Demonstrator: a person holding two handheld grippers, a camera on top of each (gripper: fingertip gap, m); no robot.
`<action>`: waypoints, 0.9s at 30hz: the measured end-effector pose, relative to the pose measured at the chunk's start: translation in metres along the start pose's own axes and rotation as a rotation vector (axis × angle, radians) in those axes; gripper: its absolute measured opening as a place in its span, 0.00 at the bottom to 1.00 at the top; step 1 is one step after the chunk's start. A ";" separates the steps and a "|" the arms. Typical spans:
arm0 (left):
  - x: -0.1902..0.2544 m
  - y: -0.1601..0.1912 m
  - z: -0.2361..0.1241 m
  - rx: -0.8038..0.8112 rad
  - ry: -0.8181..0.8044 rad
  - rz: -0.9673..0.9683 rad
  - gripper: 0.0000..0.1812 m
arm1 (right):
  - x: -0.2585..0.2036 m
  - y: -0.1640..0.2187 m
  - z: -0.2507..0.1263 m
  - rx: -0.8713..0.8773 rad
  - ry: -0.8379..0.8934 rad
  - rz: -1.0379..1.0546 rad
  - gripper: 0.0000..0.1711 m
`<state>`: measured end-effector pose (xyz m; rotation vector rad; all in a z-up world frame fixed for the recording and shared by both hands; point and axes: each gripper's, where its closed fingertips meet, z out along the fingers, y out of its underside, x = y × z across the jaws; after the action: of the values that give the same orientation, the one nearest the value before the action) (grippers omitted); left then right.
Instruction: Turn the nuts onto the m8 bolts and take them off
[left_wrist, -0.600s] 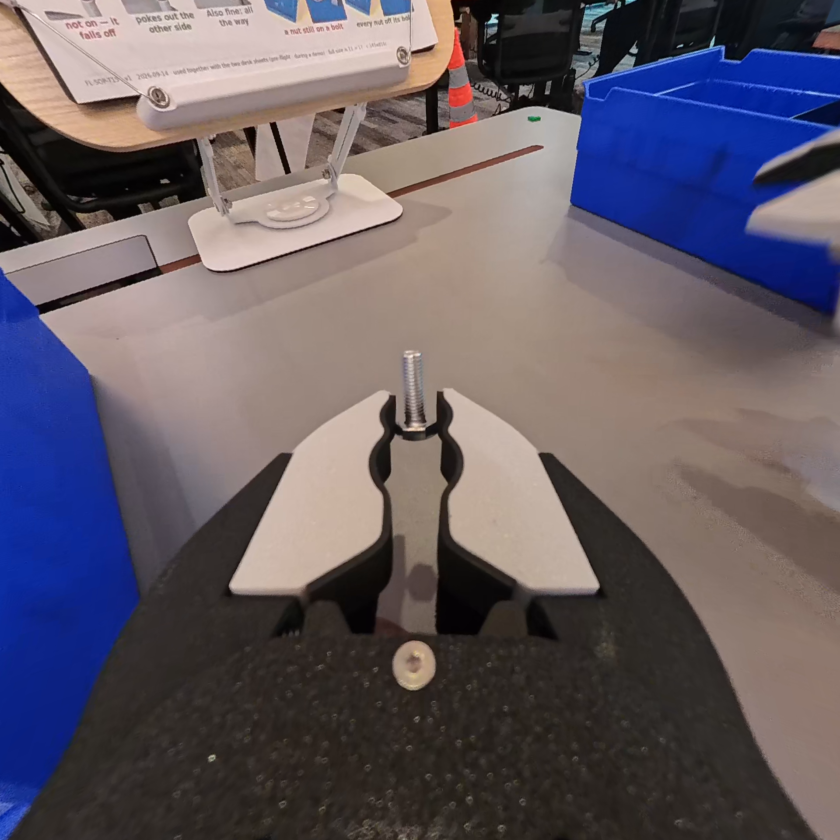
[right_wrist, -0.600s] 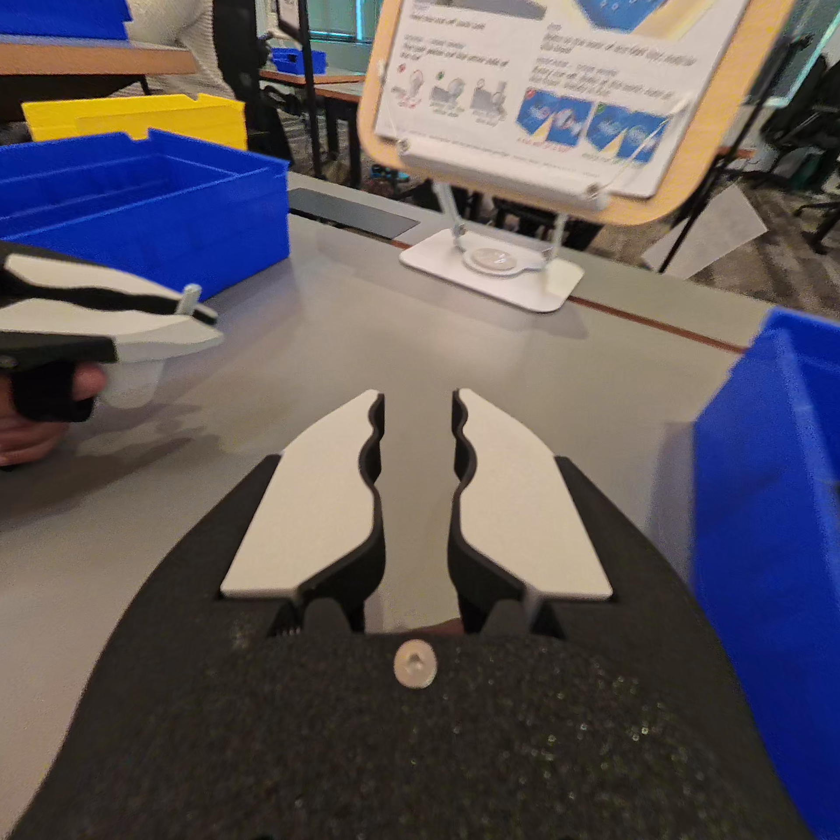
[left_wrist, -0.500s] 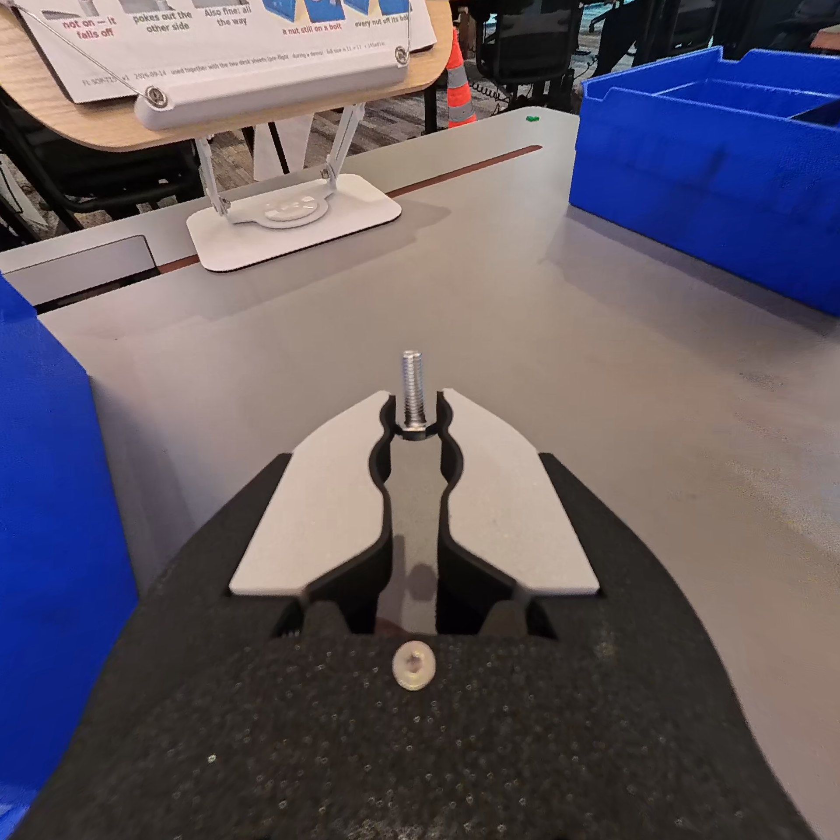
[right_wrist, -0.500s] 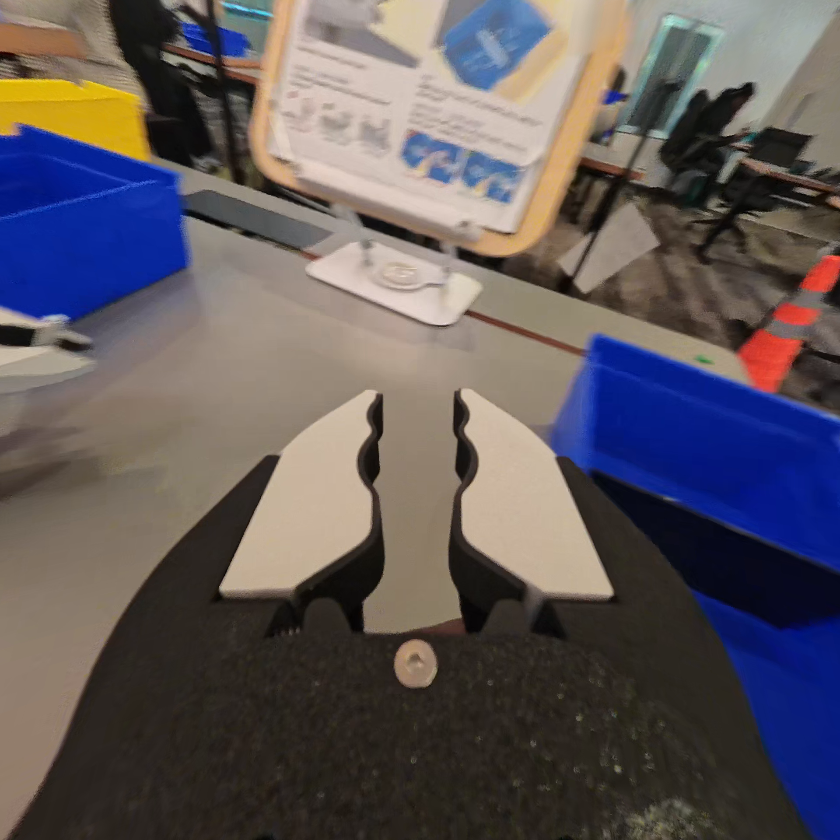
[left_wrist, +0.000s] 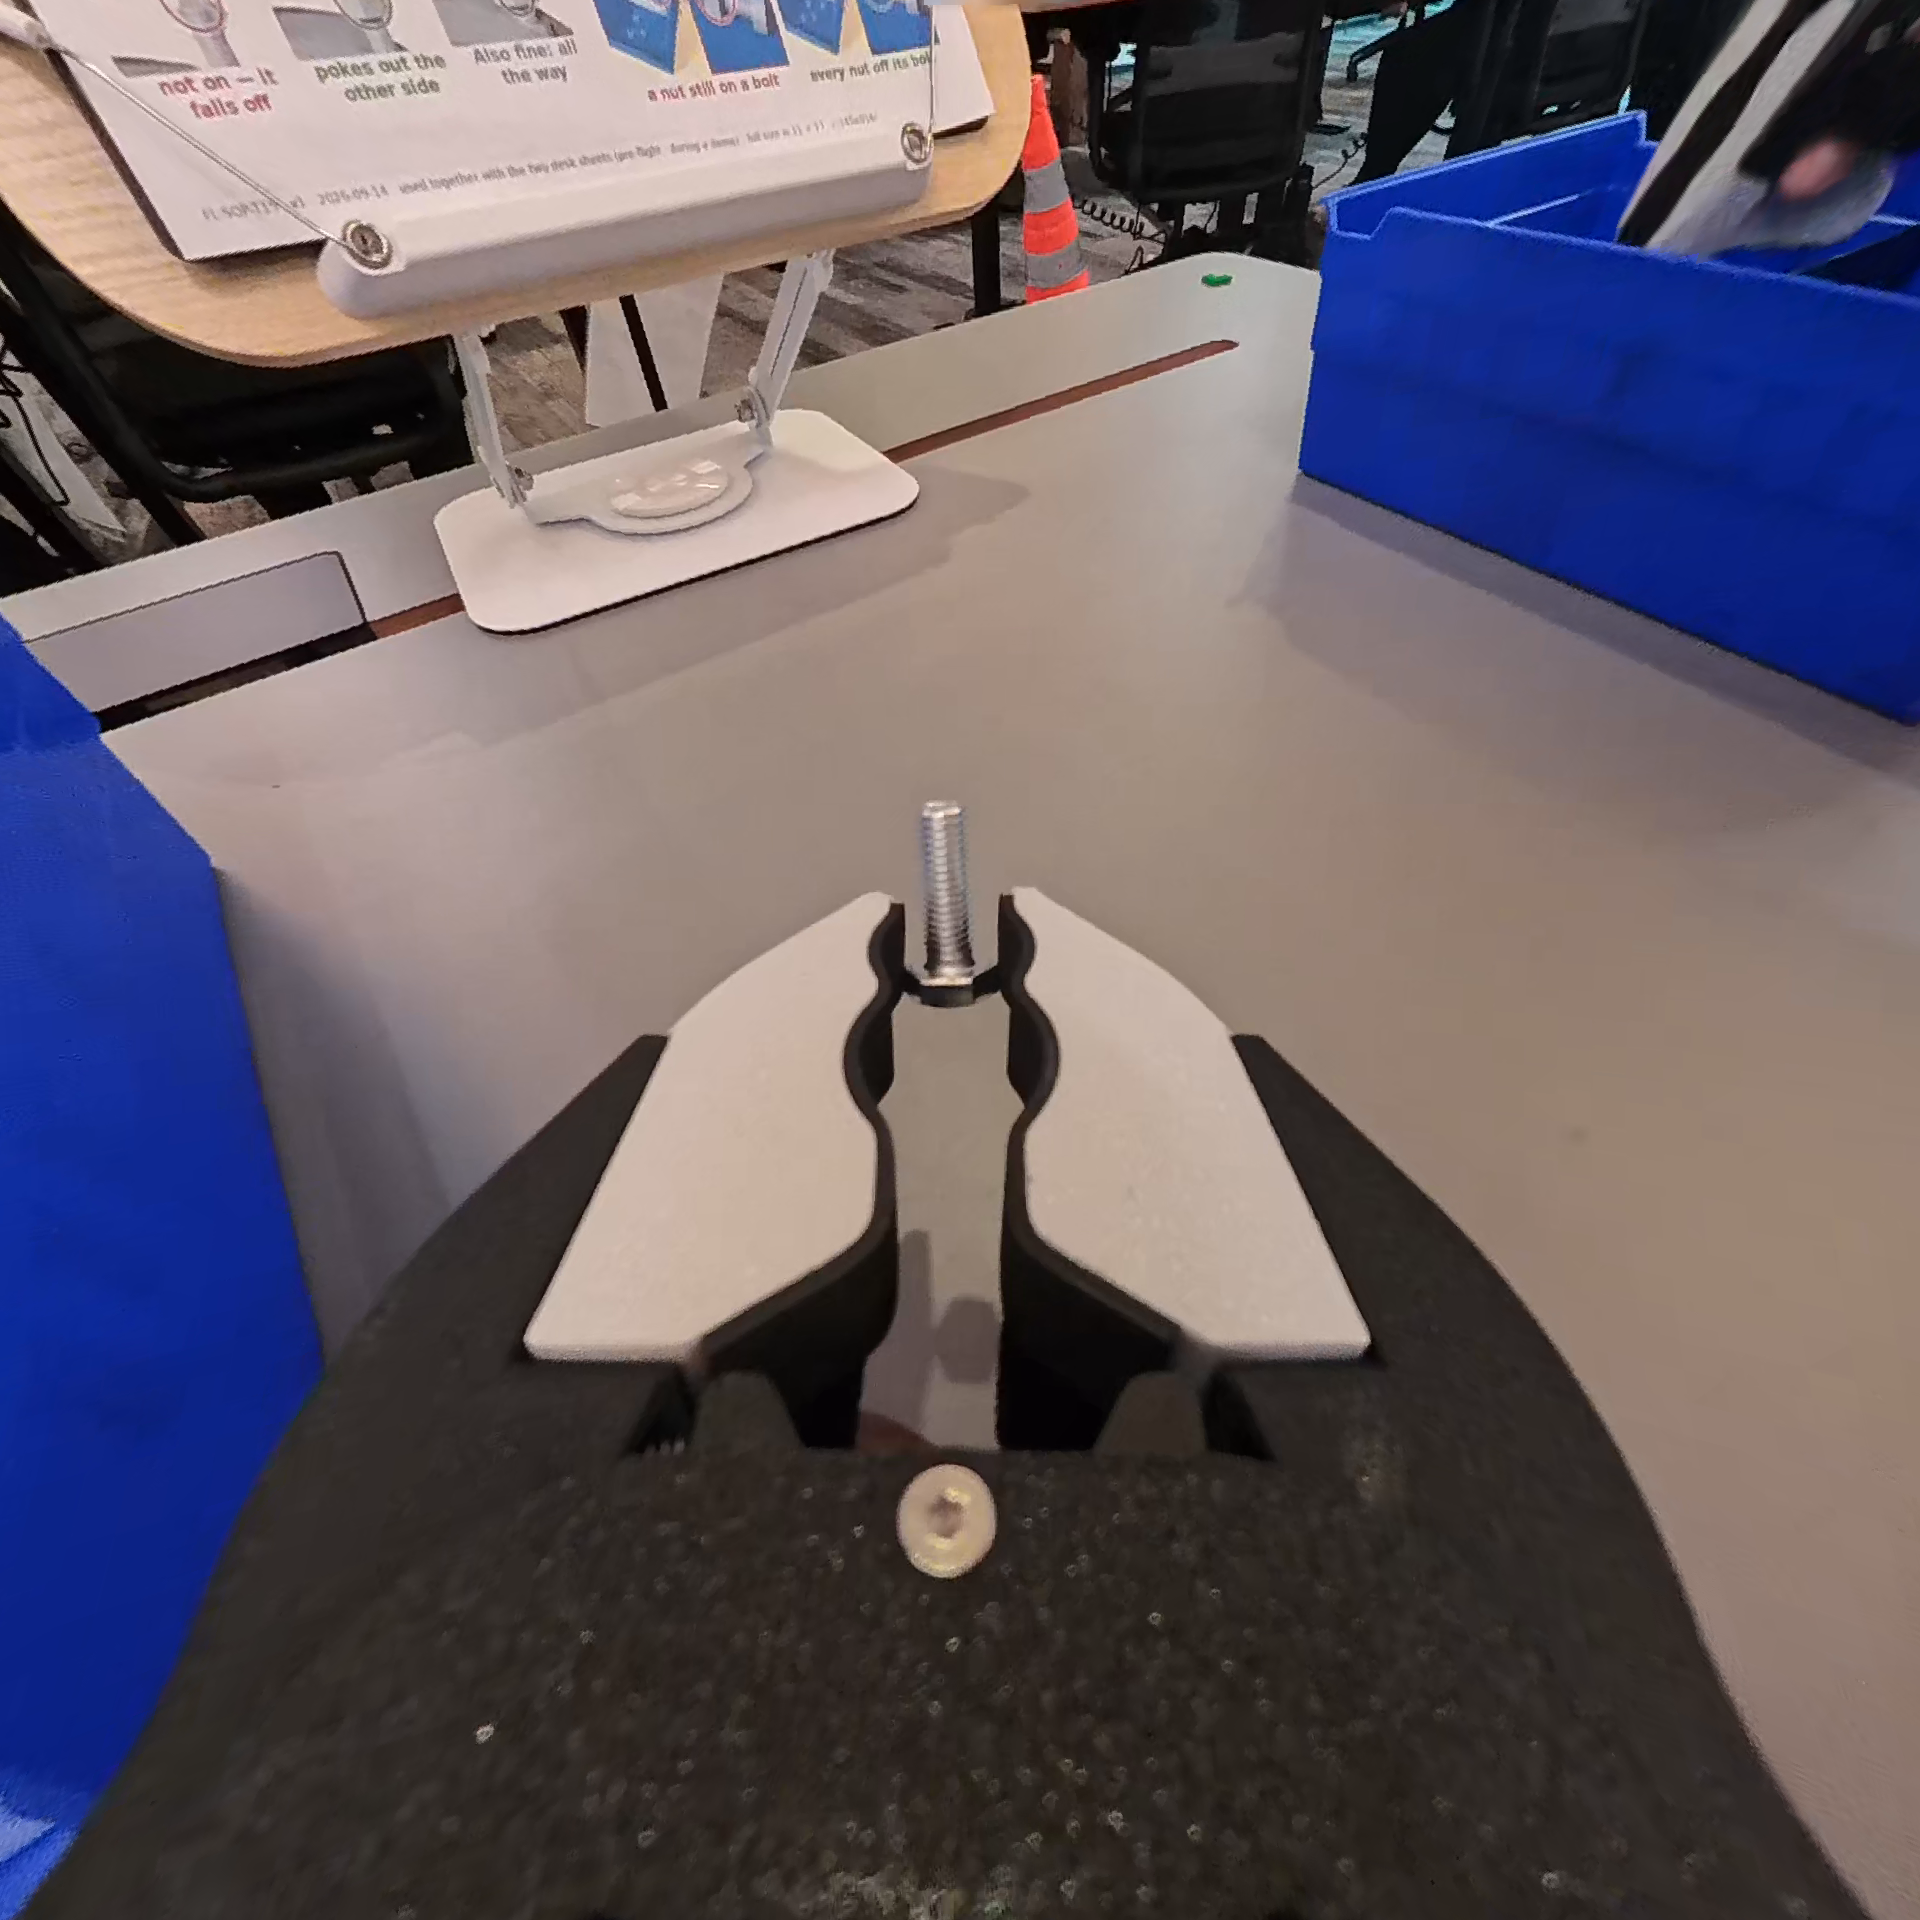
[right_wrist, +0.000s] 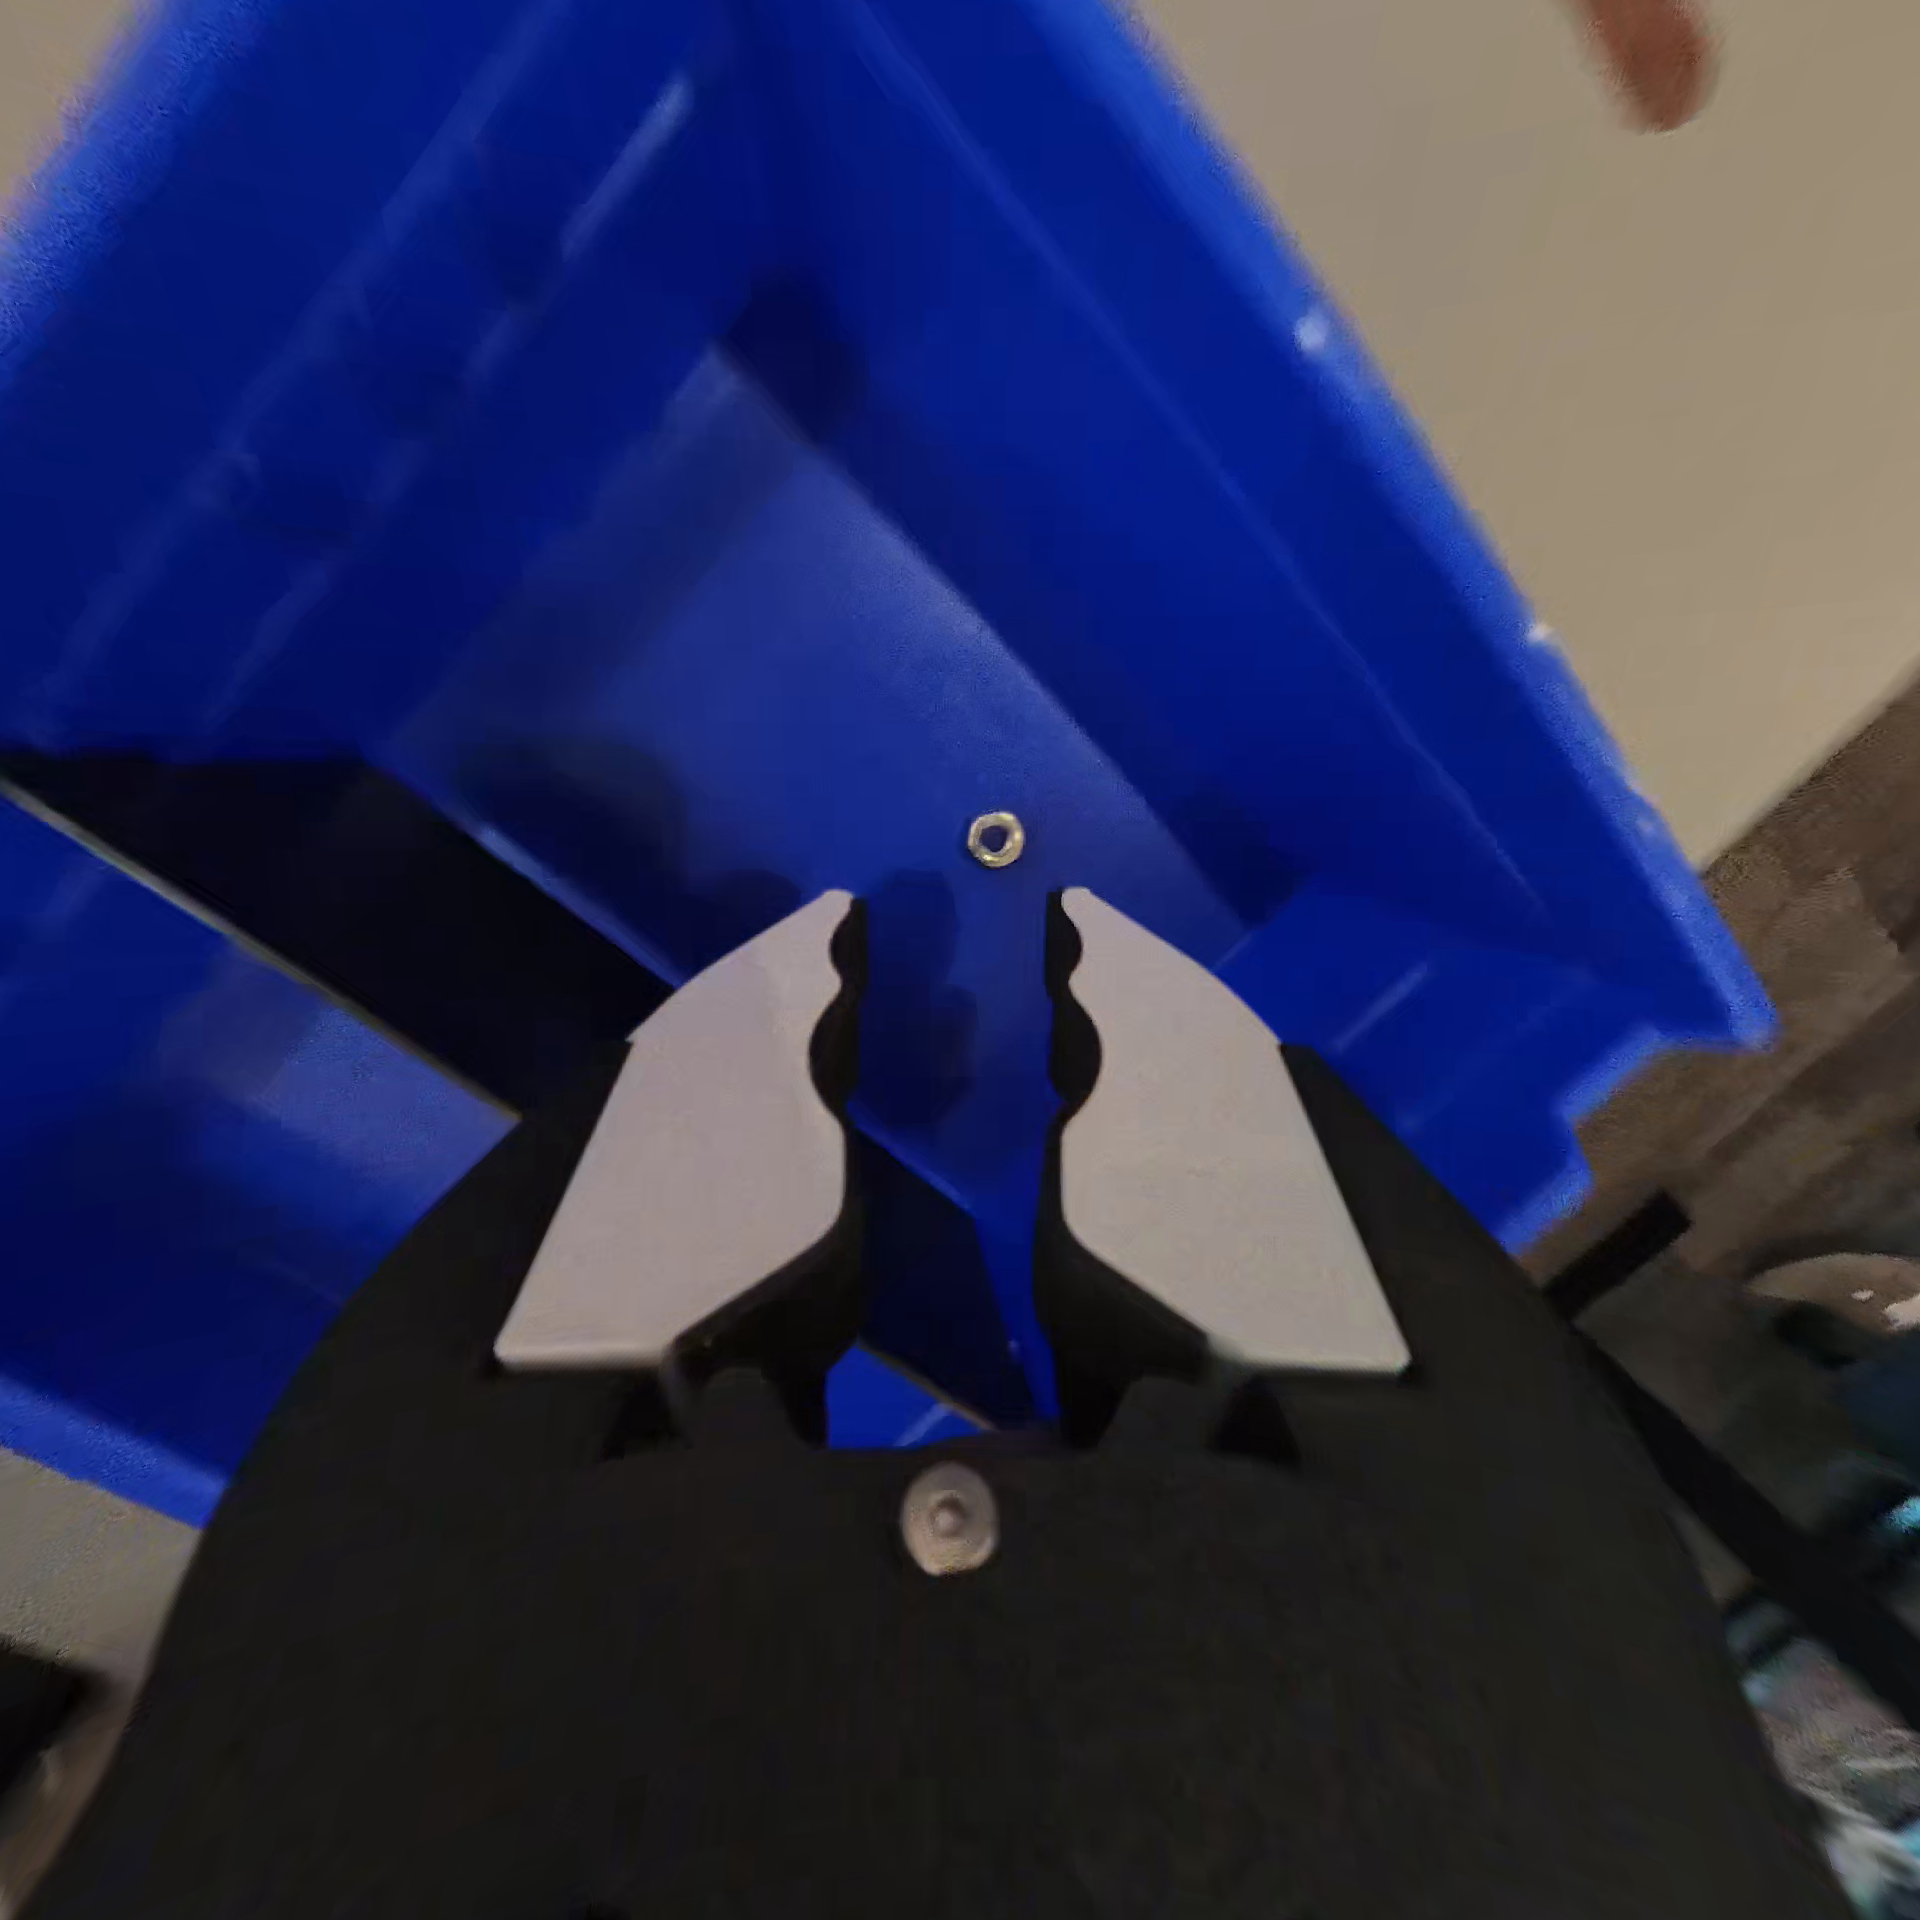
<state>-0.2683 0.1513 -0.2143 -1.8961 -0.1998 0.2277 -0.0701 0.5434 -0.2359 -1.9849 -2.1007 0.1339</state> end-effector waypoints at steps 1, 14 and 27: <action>-0.001 0.000 0.000 0.000 -0.003 0.000 0.09 | 0.000 0.002 0.007 -0.050 -0.022 -0.049 0.20; 0.003 0.000 0.000 -0.002 0.013 0.005 0.09 | 0.009 0.015 0.048 -0.254 -0.040 -0.174 0.18; 0.003 0.000 0.000 -0.003 0.003 0.025 0.09 | 0.001 -0.015 0.007 -0.050 0.075 -0.263 0.09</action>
<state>-0.2652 0.1522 -0.2146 -1.9024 -0.1749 0.2410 -0.0869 0.5443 -0.2391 -1.6903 -2.3116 -0.0410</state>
